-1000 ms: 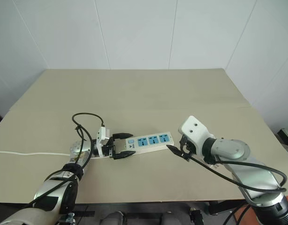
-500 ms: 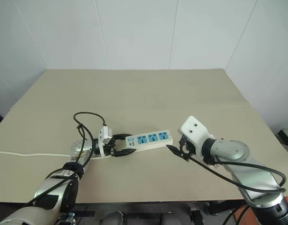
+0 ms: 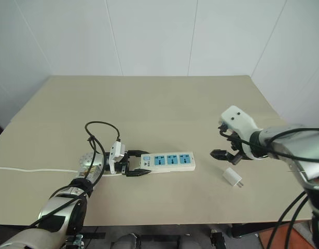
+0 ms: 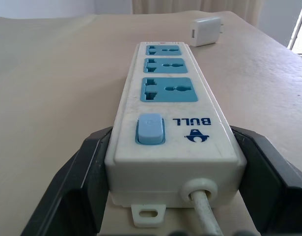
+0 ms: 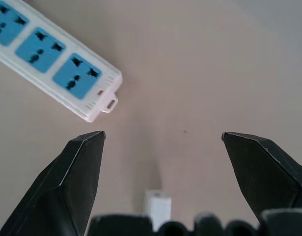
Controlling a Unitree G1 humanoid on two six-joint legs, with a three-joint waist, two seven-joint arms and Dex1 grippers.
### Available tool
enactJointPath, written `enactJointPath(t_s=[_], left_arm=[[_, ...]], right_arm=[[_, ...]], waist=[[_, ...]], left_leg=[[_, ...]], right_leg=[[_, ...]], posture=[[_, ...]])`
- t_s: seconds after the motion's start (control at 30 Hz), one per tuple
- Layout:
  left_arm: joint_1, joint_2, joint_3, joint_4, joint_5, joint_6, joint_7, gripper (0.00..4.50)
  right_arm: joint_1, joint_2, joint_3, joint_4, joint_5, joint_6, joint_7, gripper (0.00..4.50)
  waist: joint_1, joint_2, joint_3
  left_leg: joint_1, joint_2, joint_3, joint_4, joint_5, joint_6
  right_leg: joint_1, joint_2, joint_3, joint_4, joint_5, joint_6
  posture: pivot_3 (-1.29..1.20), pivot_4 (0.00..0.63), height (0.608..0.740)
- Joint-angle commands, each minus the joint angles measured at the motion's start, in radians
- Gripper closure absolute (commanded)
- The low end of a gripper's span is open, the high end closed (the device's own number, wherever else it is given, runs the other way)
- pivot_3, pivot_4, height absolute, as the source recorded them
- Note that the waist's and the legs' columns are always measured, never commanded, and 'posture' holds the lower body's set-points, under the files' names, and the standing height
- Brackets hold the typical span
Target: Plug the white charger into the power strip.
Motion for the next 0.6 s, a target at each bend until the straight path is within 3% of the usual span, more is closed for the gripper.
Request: enactJointPath(t_s=[0.03,0.23,0.6], left_arm=[[-0.007,-0.012,-0.013,-0.042,-0.012,-0.008,-0.042,1.24],[0.018,-0.031,-0.042,-0.079,-0.003,-0.021,-0.046,1.24],[0.063,-0.049,-0.048,-0.136,-0.02,-0.026,-0.017,1.24]], right_arm=[[-0.054,-0.056,0.082,0.044,0.004,0.01,0.045,0.0],[-0.105,-0.081,0.227,0.126,-0.031,0.002,0.075,0.0],[-0.128,-0.056,0.366,0.24,-0.099,-0.07,0.12,0.0]], waist=[[0.0,0.0,0.0],[0.002,0.0,0.0],[0.001,0.001,0.0]], left_leg=[[-0.002,0.0,0.0,0.0,0.0,0.0],[-0.007,-0.001,0.0,0.003,0.0,0.0],[-0.007,-0.001,0.0,0.005,0.0,0.0]], right_leg=[[-0.003,0.0,0.0,0.001,0.0,0.0],[-0.007,-0.001,0.001,0.003,0.0,0.0],[-0.007,-0.001,0.001,0.003,0.001,0.001]], posture=[[0.0,0.15,0.74],[0.0,0.15,0.74],[0.0,0.15,0.74]])
